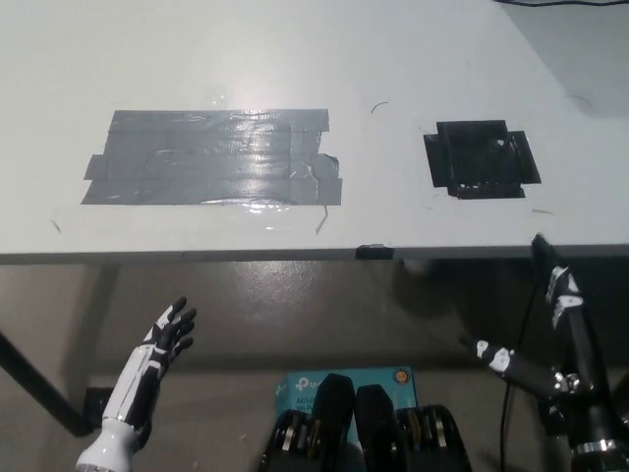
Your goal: A rubick's cube is kept in the black marked spot on the table and the robot uses its right arm to pick it up and hands it to a person
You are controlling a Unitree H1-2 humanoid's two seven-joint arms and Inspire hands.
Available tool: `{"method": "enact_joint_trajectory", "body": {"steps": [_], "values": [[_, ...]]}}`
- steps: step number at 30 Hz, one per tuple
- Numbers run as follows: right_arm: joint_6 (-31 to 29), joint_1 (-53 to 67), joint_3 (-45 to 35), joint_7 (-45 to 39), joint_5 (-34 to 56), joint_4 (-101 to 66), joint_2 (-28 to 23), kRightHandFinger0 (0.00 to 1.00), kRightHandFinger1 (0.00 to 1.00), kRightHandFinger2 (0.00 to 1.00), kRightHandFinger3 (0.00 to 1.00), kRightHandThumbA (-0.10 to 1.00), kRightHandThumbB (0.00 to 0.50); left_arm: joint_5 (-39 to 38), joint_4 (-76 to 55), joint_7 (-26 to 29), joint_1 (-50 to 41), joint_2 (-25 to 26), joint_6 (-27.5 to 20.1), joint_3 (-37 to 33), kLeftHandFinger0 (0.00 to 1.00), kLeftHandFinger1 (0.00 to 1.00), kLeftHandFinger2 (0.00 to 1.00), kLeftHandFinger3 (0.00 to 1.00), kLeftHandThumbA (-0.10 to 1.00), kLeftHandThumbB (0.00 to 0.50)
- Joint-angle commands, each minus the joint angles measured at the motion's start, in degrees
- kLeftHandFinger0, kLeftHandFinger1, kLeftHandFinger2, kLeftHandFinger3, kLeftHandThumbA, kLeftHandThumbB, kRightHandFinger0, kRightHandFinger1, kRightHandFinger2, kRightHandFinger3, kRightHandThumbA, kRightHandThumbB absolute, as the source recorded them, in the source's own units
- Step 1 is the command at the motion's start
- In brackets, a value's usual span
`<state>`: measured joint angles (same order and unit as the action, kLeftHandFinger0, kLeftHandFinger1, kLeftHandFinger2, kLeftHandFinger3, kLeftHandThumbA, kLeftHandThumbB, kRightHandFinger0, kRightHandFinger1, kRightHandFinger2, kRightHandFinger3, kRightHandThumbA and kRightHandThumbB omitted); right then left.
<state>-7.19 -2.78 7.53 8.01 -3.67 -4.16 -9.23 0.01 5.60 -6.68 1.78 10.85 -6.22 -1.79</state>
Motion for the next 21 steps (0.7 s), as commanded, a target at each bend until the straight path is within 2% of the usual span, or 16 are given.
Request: {"method": "enact_joint_trajectory", "body": {"steps": [1, 8, 16, 21], "values": [[-6.46, -0.94, -0.66, -3.87, 4.18, 2.95, 1.04, 1.0, 1.0, 1.0, 1.0, 0.99, 0.167, 1.51, -2.28, 0.37, -0.32, -0.04, -2.62, -0.2, 1.0, 1.0, 1.0, 1.0, 0.99, 0.17], [-8.73, -1.03, -1.52, -5.44, 5.19, 5.32, 1.05, 1.0, 1.0, 1.0, 1.0, 0.99, 0.176, 1.61, -2.03, 0.1, -0.19, -0.1, -3.01, -0.37, 1.0, 1.0, 1.0, 1.0, 1.0, 0.174], [-8.82, -1.09, -2.18, -6.92, 5.51, 5.77, 1.13, 1.0, 1.0, 1.0, 1.0, 1.0, 0.211, 1.88, -1.36, 0.29, -0.28, -0.32, -3.8, -0.5, 1.0, 1.0, 1.0, 1.0, 1.0, 0.17], [-8.34, -1.44, -2.65, -7.43, 5.28, 5.49, 1.25, 1.0, 1.0, 1.0, 1.0, 1.0, 0.208, 2.18, -0.77, 0.42, 0.14, -0.27, -4.83, -0.46, 1.0, 1.0, 1.0, 1.0, 1.0, 0.166]]}}
